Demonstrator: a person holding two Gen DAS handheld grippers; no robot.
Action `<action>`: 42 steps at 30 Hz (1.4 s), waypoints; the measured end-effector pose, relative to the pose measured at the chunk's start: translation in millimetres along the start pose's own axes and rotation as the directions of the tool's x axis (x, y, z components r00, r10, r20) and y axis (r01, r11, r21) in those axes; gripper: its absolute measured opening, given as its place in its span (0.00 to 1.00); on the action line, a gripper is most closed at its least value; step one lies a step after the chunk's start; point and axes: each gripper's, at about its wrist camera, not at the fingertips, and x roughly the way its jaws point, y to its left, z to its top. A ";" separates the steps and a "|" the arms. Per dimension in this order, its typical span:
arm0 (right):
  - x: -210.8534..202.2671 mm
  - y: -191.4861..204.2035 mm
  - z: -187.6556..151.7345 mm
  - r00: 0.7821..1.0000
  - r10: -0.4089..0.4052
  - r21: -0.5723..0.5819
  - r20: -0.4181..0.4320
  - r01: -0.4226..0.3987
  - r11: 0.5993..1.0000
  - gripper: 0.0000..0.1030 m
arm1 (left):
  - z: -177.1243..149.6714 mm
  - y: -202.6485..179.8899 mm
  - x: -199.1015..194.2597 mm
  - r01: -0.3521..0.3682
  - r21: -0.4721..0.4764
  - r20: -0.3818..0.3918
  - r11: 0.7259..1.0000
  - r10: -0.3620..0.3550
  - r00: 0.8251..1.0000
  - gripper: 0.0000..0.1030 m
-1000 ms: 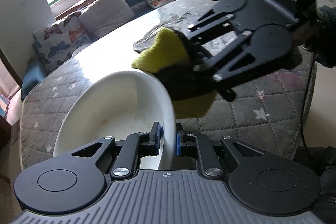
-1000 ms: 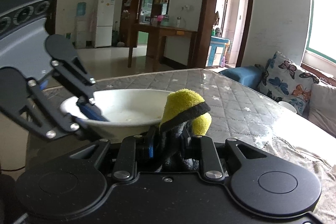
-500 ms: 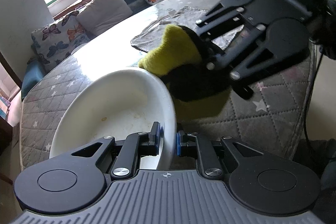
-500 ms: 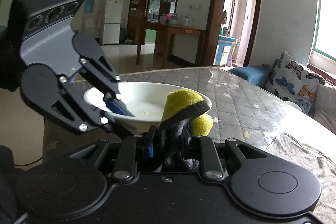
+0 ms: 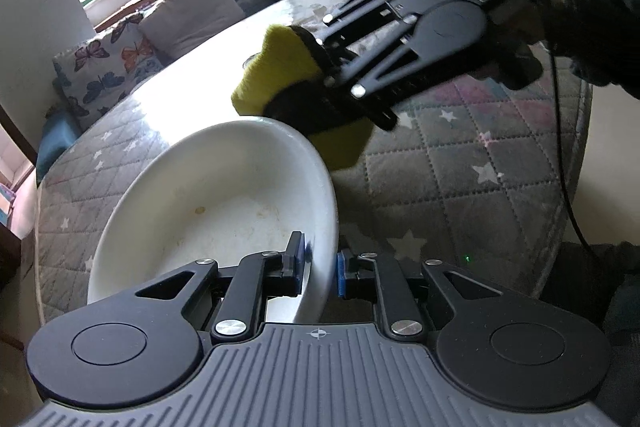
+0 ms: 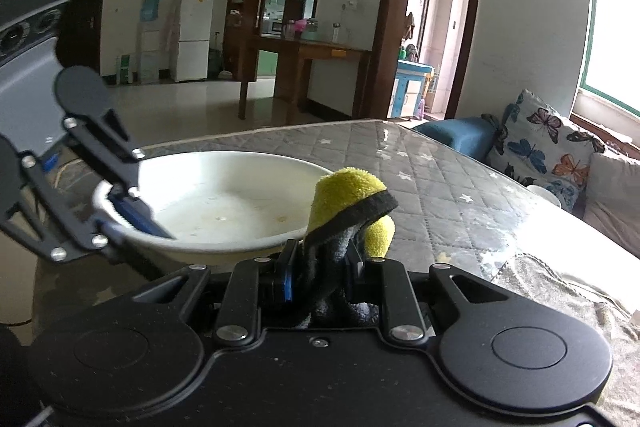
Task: Clean bowl
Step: 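Keep scrubbing the bowl's inside with the sponge in the right tool, then regrip the sponge deeper between the right tool's fingers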
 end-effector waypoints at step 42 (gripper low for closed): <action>-33.0 -19.4 -4.0 0.987 -0.162 0.061 -0.008 0.162 0.985 0.59 | 44.5 -21.8 30.8 -0.053 -0.128 -0.074 0.990 0.044 0.996 0.34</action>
